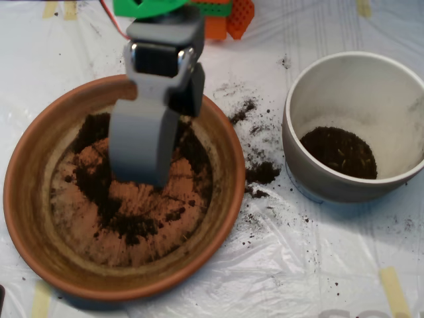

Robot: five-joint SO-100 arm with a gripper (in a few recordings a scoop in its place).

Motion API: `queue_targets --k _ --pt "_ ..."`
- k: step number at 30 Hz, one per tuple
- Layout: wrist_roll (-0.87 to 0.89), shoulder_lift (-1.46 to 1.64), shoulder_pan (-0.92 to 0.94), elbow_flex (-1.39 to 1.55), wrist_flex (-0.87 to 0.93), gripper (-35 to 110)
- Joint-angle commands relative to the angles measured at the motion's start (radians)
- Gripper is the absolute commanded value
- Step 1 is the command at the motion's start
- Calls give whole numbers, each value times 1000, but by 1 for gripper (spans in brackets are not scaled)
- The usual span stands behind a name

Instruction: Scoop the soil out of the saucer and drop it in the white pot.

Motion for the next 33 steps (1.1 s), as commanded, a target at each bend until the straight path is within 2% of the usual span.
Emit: queue_targets --k 1,15,20,33 --pt "-12 124 86 172 -118 44" --pt "-112 101 259 588 -437 46" --pt "-101 18 310 588 -466 53" --pt "-77 -252 394 360 -402 48"
